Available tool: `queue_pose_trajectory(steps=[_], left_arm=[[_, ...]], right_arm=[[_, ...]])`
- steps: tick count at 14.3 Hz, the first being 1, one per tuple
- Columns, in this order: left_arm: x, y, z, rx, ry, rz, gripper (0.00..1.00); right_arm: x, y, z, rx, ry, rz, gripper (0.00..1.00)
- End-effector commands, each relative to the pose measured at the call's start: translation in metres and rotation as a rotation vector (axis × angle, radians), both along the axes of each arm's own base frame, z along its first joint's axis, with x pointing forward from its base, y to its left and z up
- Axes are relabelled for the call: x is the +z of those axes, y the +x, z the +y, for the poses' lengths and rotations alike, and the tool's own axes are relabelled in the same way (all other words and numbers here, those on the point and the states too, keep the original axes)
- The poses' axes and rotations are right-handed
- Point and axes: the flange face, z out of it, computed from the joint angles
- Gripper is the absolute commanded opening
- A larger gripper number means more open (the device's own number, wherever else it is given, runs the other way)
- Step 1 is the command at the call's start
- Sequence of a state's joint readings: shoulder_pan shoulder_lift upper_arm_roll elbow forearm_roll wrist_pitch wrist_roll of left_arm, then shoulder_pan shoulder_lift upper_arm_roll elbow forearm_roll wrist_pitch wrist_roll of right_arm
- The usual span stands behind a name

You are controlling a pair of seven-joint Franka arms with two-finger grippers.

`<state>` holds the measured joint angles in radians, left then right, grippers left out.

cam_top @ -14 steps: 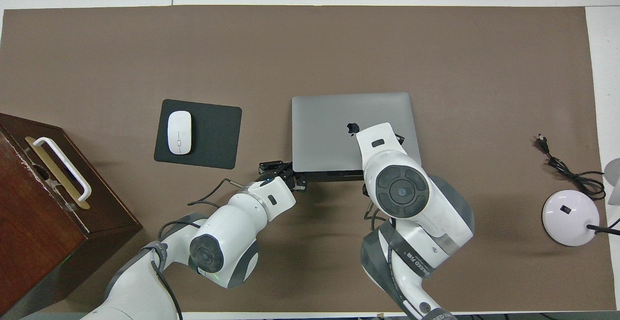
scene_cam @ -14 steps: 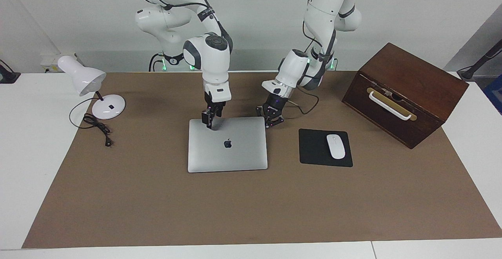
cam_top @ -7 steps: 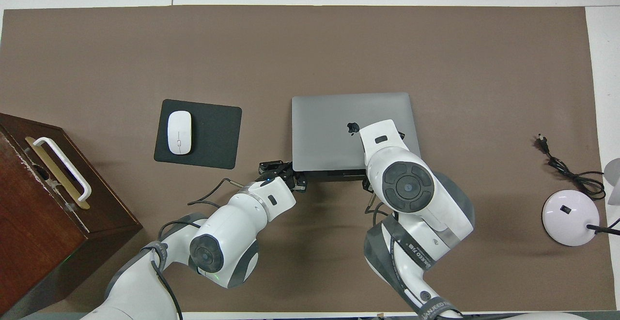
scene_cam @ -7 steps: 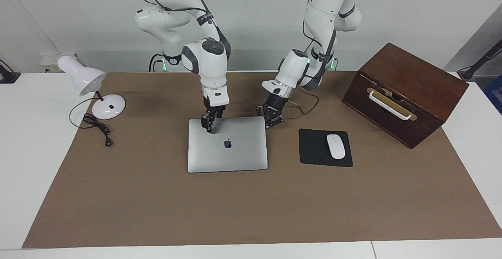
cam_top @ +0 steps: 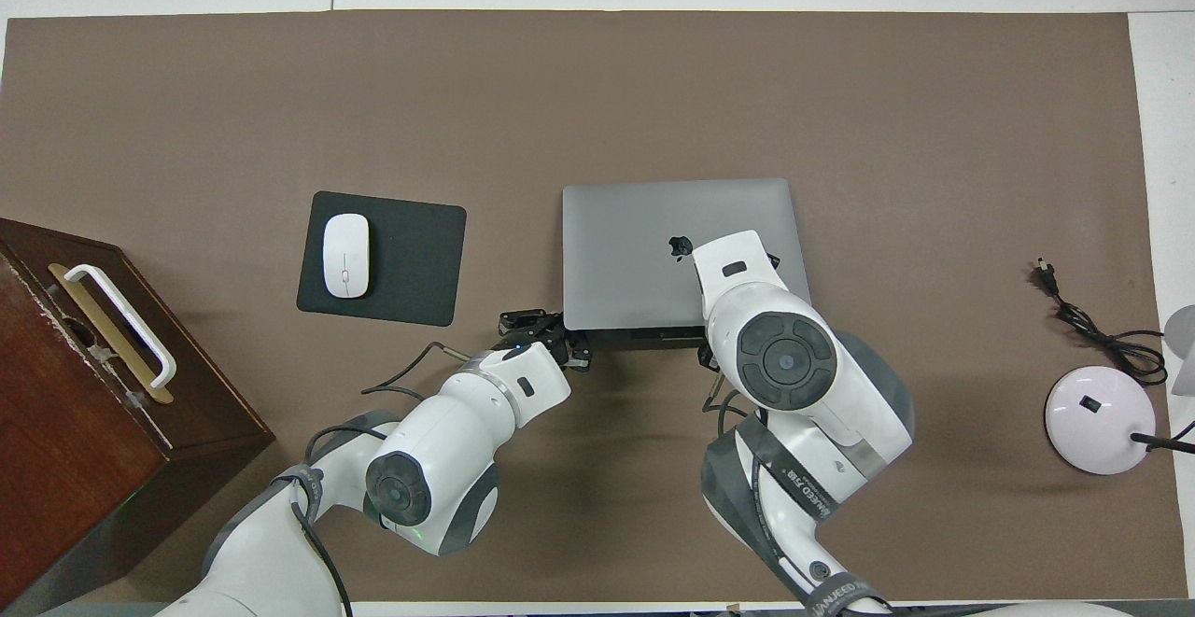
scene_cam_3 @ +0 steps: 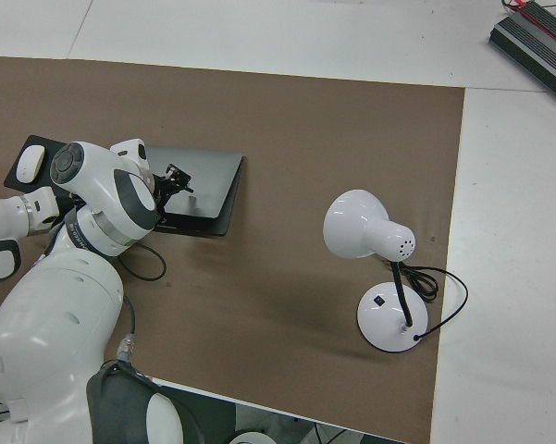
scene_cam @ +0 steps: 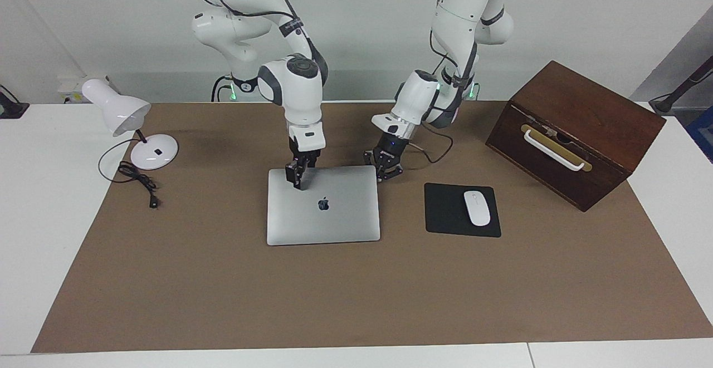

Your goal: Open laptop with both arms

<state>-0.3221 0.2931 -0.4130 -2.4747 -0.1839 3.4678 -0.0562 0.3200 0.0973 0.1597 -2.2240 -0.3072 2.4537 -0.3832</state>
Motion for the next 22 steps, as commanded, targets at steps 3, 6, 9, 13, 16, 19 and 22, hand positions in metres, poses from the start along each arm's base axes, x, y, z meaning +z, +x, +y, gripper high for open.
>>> queue_pose_trajectory(steps=[3,6,9,13,16,19,22], left_arm=[[-0.023,0.007,0.007,-0.006,0.027,0.016,0.0],[-0.023,0.007,0.007,-0.01,0.031,0.014,0.0],[-0.023,0.007,0.007,-0.011,0.031,0.014,0.0],[-0.023,0.006,0.006,-0.013,0.031,0.014,0.0],[-0.023,0.006,0.006,-0.011,0.031,0.015,0.0],[-0.023,0.006,0.006,-0.02,0.036,0.01,0.0],[-0.024,0.006,0.006,-0.021,0.036,0.012,0.0]], right_arm=[[0.005,0.012,0.001,0.019,-0.006,-0.054,0.78],[0.01,0.017,0.003,0.02,-0.001,-0.064,0.79],[0.013,0.021,0.004,0.029,-0.01,-0.073,0.8],[0.019,0.027,0.002,0.044,-0.015,-0.081,0.8],[0.022,0.031,-0.001,0.038,-0.012,-0.088,0.8],[0.025,0.037,0.0,0.037,-0.007,-0.095,0.8],[0.03,0.043,0.003,0.036,0.0,-0.107,0.8]])
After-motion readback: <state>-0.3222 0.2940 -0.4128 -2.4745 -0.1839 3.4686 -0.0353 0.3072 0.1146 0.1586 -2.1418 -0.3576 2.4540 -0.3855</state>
